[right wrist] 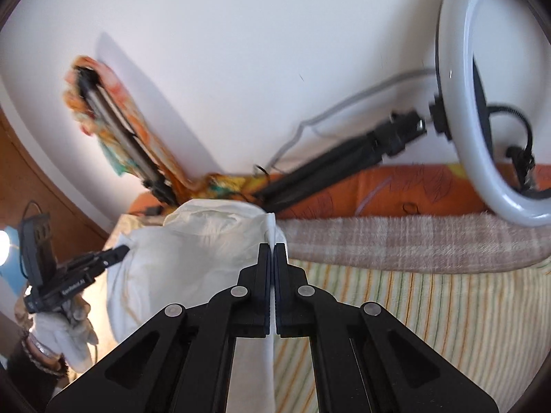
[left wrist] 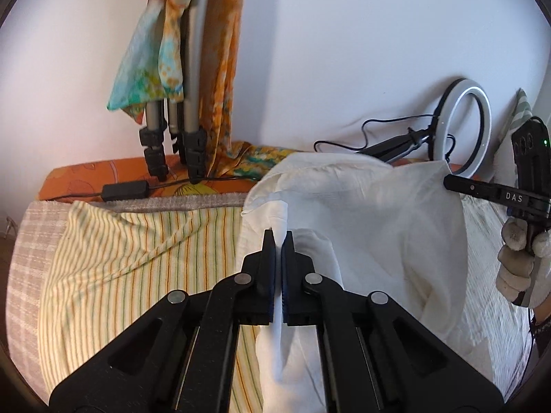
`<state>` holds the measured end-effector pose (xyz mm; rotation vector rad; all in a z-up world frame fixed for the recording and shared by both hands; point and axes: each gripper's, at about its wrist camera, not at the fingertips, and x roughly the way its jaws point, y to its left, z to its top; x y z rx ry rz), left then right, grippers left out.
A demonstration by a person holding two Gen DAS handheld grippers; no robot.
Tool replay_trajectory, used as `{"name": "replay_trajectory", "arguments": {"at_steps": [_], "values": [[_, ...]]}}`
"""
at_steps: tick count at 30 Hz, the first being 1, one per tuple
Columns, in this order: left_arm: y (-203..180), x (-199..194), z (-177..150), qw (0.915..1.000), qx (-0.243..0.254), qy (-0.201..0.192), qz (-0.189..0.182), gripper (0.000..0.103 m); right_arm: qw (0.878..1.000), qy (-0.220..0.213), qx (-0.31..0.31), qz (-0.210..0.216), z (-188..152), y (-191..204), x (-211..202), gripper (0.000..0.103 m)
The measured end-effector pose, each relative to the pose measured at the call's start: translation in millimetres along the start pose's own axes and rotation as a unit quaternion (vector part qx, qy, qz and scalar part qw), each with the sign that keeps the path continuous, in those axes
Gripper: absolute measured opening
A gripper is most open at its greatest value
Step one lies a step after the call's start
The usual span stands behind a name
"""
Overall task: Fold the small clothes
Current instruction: 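Grasp the folded shirt edge with both tools and lift it for another fold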
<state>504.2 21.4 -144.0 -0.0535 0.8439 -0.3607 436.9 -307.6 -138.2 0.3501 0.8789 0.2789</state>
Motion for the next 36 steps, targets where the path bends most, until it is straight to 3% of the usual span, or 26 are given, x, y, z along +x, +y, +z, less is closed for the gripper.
{"name": "replay_trajectory", "arguments": {"at_steps": [11,16,26,31,36], "values": [[-28,-68,-10,0.9990,0.023,-0.038,0.006,0.000,0.999,-0.039,-0.004,0.017,-12,16,-55,0.000],[-42,-98,-28,0.9981,0.029,-0.053,0.004,0.000,0.998,-0.051,-0.013,0.026,-34,27,-94,0.000],[-66,-161,-101,0.9965,0.036,-0.076,0.003,0.000,0.996,-0.056,-0.066,0.028,-109,62,-162,0.000],[-73,-180,-150,0.9974,0.044,-0.057,0.002,0.000,0.993,-0.048,-0.104,0.015,-166,74,-183,0.000],[-76,-193,-197,0.9979,0.064,-0.013,0.007,0.000,0.992,-0.030,-0.122,0.000,-222,74,-193,0.001]]}}
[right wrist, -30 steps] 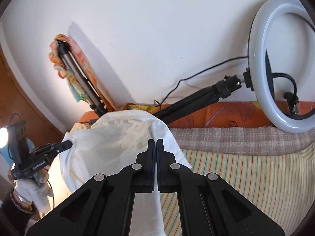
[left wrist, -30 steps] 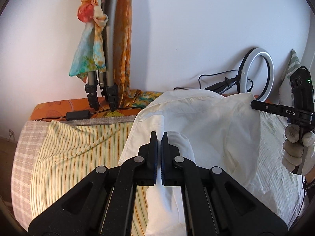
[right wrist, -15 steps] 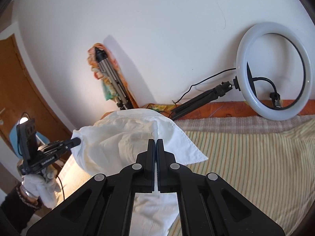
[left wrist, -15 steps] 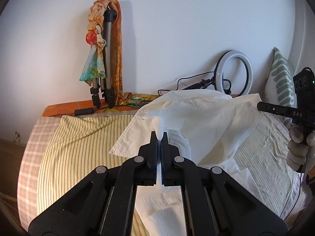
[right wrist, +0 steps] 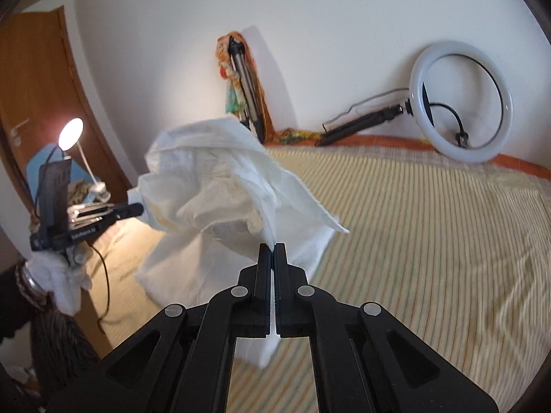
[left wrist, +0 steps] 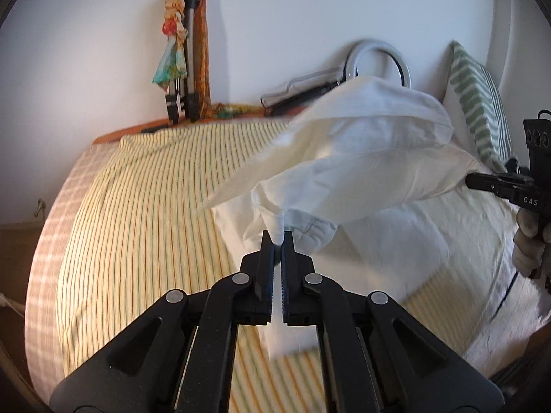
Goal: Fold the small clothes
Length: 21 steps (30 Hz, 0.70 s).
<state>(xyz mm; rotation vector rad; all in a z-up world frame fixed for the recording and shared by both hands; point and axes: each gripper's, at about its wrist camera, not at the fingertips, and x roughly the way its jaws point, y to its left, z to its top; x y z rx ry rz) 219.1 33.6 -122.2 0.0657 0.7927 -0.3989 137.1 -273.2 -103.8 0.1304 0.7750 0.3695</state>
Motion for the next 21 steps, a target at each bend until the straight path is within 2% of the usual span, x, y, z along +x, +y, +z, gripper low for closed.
{"name": "replay_trajectory", "arguments": {"at_steps": [4,7,10,11,13,14,15,17,20,21], "values": [[1,-19,-31,0.9998,0.006,0.019,0.000,0.000,0.999,0.035,-0.015,-0.008,-34,4,-7,0.004],[13,-37,-42,0.9994,-0.028,0.014,-0.011,0.000,0.999,0.042,0.010,0.007,-50,-4,-17,0.007],[33,-42,-44,0.9957,-0.087,0.013,-0.030,0.000,0.997,0.039,0.062,0.024,-56,-21,-25,0.009],[40,-41,-42,0.9929,-0.111,0.013,-0.040,0.000,0.996,0.038,0.081,0.027,-56,-27,-25,0.011],[51,-33,-39,0.9850,-0.158,0.021,-0.066,0.007,0.990,0.034,0.134,0.030,-53,-43,-23,0.035],[57,-27,-37,0.9792,-0.183,0.027,-0.083,0.026,0.985,0.032,0.166,0.039,-52,-52,-22,0.037],[62,-21,-38,0.9717,-0.211,0.027,-0.102,0.038,0.978,0.032,0.197,0.057,-52,-61,-18,0.037],[65,-9,-36,0.9659,-0.230,0.032,-0.114,0.038,0.964,0.039,0.248,0.089,-53,-73,-6,0.037],[64,13,-41,0.9569,-0.251,0.057,-0.135,0.038,0.954,0.064,0.280,0.084,-56,-78,18,0.037],[64,19,-43,0.9524,-0.259,0.067,-0.146,0.035,0.950,0.073,0.291,0.091,-58,-77,25,0.037]]}}
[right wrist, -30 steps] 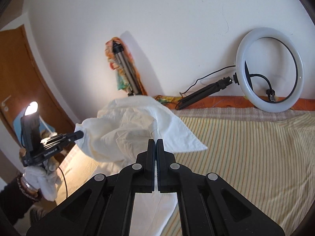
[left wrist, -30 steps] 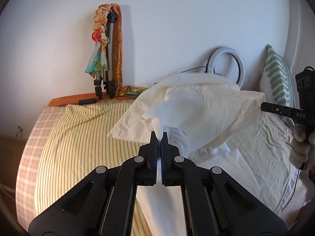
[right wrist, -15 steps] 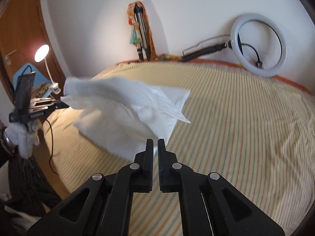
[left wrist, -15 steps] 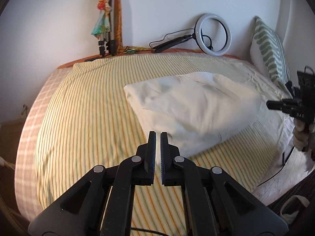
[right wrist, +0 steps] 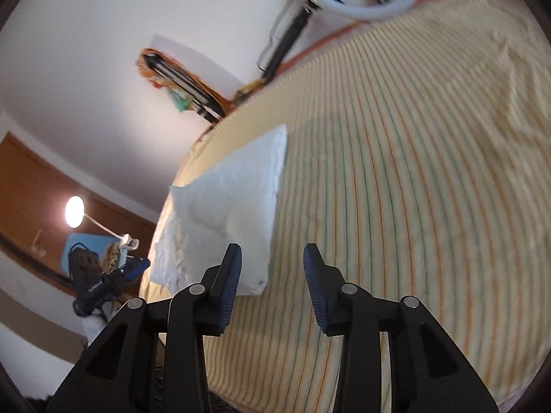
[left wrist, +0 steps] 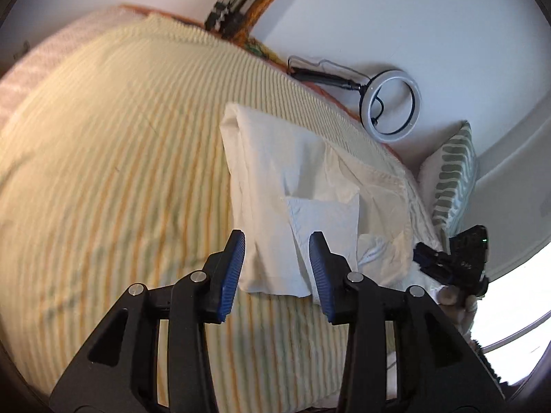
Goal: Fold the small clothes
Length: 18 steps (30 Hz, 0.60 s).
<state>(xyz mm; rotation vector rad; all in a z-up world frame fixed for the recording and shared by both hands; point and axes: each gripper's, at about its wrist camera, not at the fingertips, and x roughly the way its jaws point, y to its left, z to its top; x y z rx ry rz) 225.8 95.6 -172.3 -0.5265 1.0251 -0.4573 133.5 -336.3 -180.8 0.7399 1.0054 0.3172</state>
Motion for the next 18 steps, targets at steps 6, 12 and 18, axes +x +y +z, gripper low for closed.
{"name": "replay_trajectory", "arguments": {"at_steps": [6,12,18], "values": [[10,13,-6,0.9993,-0.021,0.028,-0.016,0.004,0.997,0.033,0.030,0.058,-10,5,21,0.031],[1,-5,-1,0.9991,-0.020,0.007,-0.037,0.001,0.998,0.023,0.006,0.059,-6,27,20,0.003],[2,2,-8,0.9992,0.020,0.030,0.015,0.001,0.998,0.031,-0.054,0.008,-21,46,17,0.002]]}}
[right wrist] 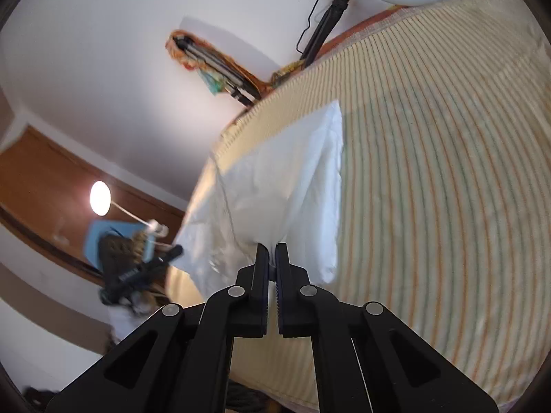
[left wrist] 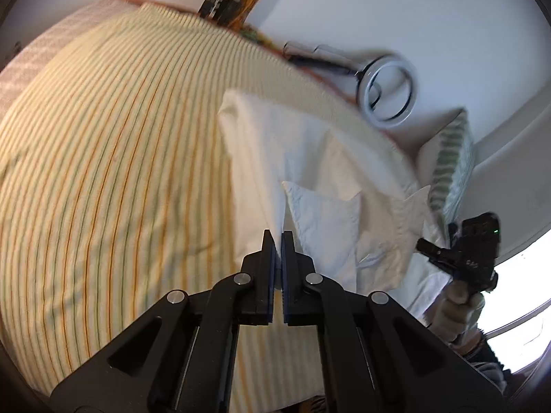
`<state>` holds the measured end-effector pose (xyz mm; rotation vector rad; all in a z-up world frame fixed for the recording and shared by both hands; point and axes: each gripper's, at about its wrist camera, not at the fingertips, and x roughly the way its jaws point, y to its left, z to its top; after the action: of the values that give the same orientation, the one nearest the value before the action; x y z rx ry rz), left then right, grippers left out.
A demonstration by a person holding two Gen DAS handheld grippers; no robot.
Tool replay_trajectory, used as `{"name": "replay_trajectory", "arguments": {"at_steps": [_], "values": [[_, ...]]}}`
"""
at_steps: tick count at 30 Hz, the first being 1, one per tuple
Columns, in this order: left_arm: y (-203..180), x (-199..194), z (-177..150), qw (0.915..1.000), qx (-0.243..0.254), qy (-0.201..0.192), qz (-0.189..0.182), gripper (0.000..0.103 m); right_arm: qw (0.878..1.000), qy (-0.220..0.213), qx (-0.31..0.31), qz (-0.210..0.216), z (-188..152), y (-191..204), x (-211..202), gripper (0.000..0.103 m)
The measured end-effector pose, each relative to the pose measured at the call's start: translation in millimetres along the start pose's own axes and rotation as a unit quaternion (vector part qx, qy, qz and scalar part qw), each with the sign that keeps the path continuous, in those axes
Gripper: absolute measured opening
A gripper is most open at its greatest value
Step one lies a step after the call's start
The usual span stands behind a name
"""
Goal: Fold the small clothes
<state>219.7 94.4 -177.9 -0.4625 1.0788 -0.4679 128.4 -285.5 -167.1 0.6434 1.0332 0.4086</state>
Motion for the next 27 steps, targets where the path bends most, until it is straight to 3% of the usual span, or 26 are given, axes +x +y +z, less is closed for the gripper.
{"name": "replay_trajectory", "arguments": {"at_steps": [2,6,12,14,18,21,27], "values": [[6,8,-9,0.9997,0.006,0.013,0.020,0.001,1.000,0.017,-0.003,-0.024,-7,-6,11,0.002],[-1,4,-14,0.9990,0.027,0.007,0.035,0.001,1.000,0.013,0.022,-0.016,-11,-21,11,0.002],[-13,-16,-19,0.9957,0.057,-0.018,0.070,0.001,0.993,0.034,-0.072,-0.090,-6,2,5,0.009],[-18,-28,-16,0.9933,0.069,-0.041,0.083,0.001,0.989,0.018,-0.099,-0.108,-4,9,-9,0.011],[-40,-51,-3,0.9878,0.094,-0.091,0.085,0.001,0.984,-0.029,-0.137,-0.112,17,26,-36,0.011],[-59,-48,18,0.9836,0.118,-0.105,0.086,0.001,0.980,-0.047,-0.161,-0.104,44,37,-35,0.011],[-72,-4,65,0.9836,0.121,-0.101,0.088,0.001,0.975,-0.030,-0.202,-0.087,92,57,16,0.011]]}}
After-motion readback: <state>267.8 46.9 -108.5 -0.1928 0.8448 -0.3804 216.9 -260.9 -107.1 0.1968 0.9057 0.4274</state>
